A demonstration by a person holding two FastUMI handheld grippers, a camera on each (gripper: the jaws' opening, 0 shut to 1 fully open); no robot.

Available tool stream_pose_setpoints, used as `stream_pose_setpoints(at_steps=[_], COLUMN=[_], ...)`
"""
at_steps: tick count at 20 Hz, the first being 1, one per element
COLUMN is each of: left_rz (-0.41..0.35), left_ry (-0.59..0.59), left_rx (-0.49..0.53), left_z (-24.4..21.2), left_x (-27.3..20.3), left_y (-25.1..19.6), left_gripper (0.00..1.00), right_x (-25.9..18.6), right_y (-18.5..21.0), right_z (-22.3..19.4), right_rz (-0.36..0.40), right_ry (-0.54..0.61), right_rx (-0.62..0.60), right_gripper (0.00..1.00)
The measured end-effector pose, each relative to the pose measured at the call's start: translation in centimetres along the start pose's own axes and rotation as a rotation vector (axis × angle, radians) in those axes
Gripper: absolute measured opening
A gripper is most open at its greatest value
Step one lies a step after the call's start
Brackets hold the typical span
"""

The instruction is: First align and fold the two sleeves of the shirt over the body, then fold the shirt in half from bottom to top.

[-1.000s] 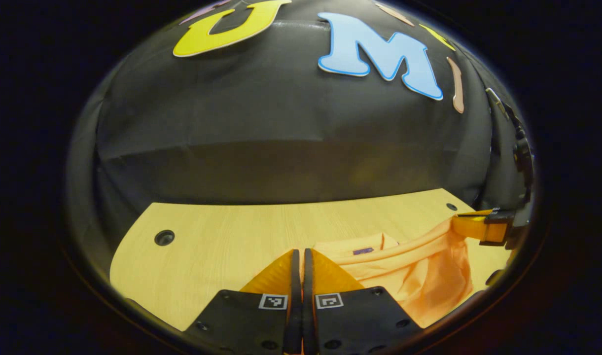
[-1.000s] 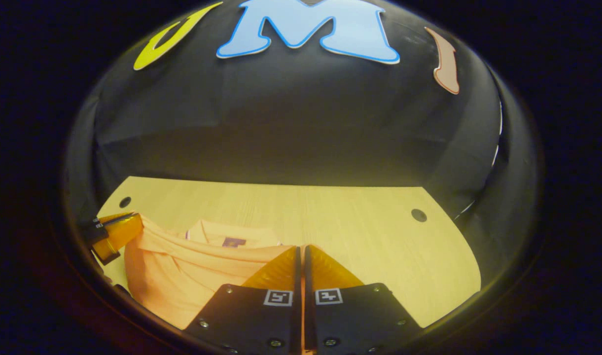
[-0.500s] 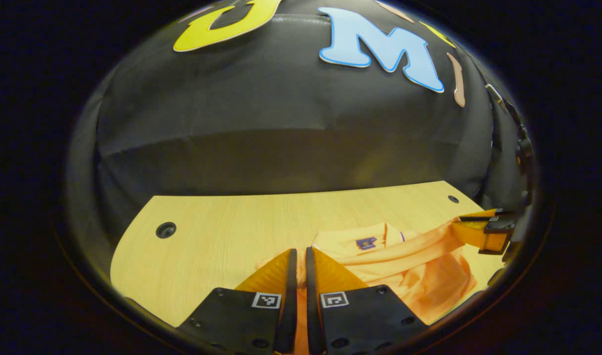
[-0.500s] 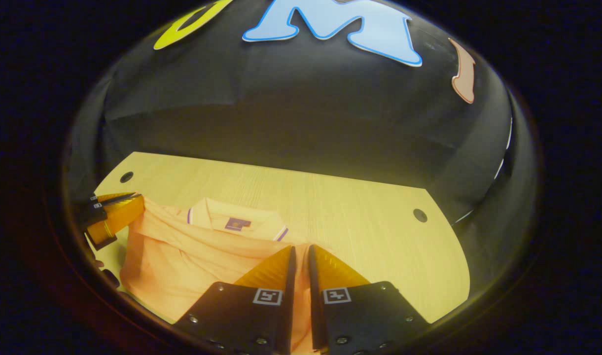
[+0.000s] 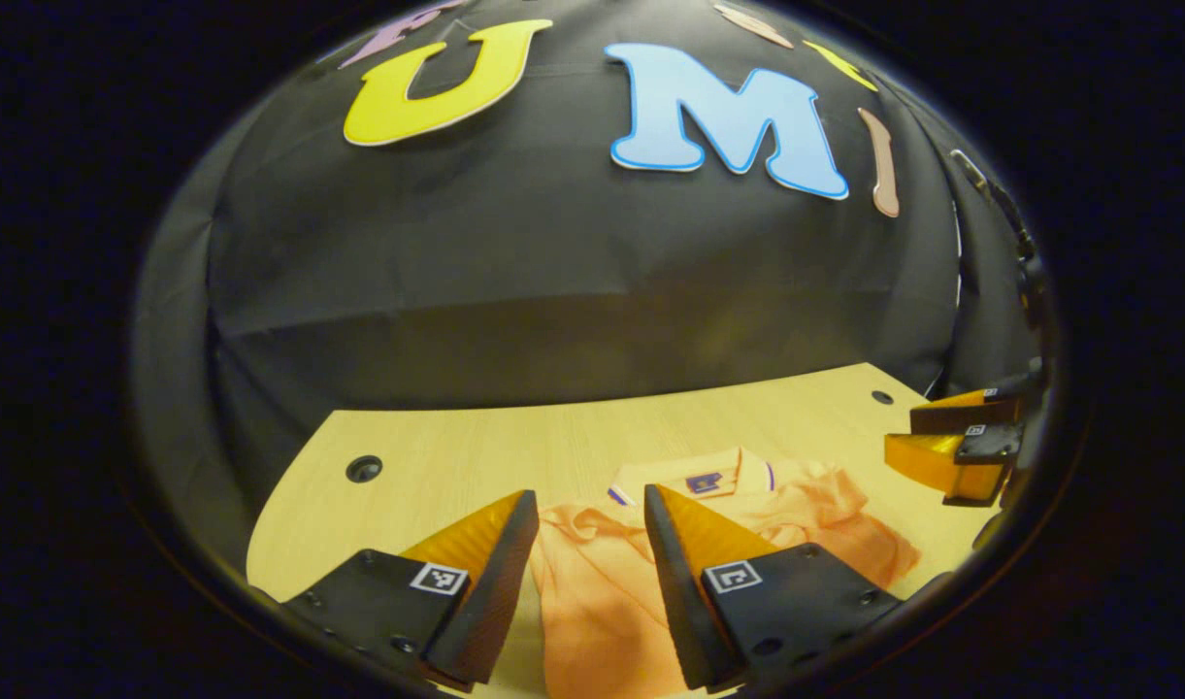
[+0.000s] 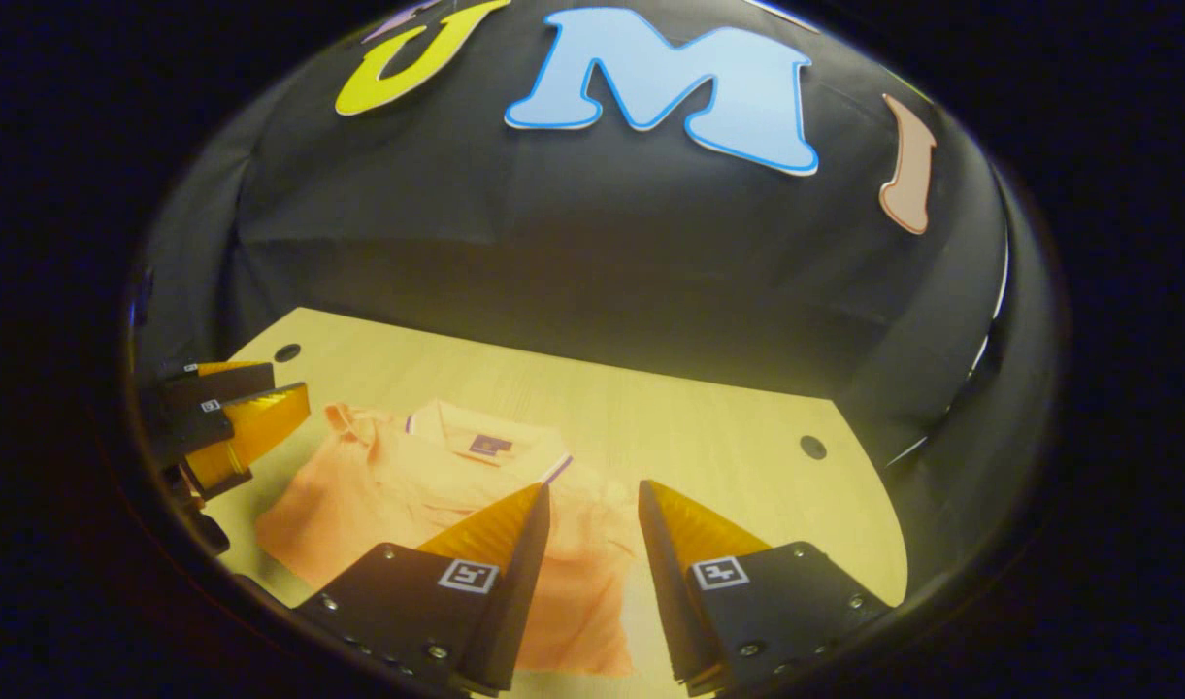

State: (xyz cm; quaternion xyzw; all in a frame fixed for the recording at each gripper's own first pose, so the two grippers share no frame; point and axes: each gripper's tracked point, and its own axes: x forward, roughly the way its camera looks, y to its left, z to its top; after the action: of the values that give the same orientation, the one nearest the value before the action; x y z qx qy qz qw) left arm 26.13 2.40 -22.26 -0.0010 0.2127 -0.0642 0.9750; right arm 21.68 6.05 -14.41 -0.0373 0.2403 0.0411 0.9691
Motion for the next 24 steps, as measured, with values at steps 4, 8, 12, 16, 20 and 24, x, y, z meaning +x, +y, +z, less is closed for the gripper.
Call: stream_pose_setpoints(at_steps=[4,8,12,16,20,24], left_rz=[0.005,0.014,0.028,0.055,0.085,0.094], left_ry=[-0.057,-0.129,-0.173,-0.209,-0.247,-0.276], left_rx=[0.012,0.012,-0.003,-0.03,-0.044,-0.047], left_z=[1.9,3.8,4.2,4.2,3.9,3.8], left_x=[-3.9,-8.3,-12.5,-16.2,-20.2,-24.0], left_y=[-1.9,-3.6,-5.5,-6.7,-7.1,-7.5], left_gripper=[0.8,0.85,0.89,0.92,0.92,0.93], right_x=[-4.2,-8.8,-13.7,-18.4,-22.4,-26.1], right_y=[-0.9,-2.2,-2.9,-3.5,-3.9,-3.9], right_z=[0.8,1.5,1.8,1.8,1.6,1.3], right_rz=[0.024,0.024,0.029,0.042,0.052,0.063], right_ry=[-0.071,-0.149,-0.223,-0.285,-0.343,-0.394], right_rx=[0.008,-0.004,0.006,0.019,0.02,0.038], right_gripper=[0.78,0.93,0.95,0.95,0.95,0.95])
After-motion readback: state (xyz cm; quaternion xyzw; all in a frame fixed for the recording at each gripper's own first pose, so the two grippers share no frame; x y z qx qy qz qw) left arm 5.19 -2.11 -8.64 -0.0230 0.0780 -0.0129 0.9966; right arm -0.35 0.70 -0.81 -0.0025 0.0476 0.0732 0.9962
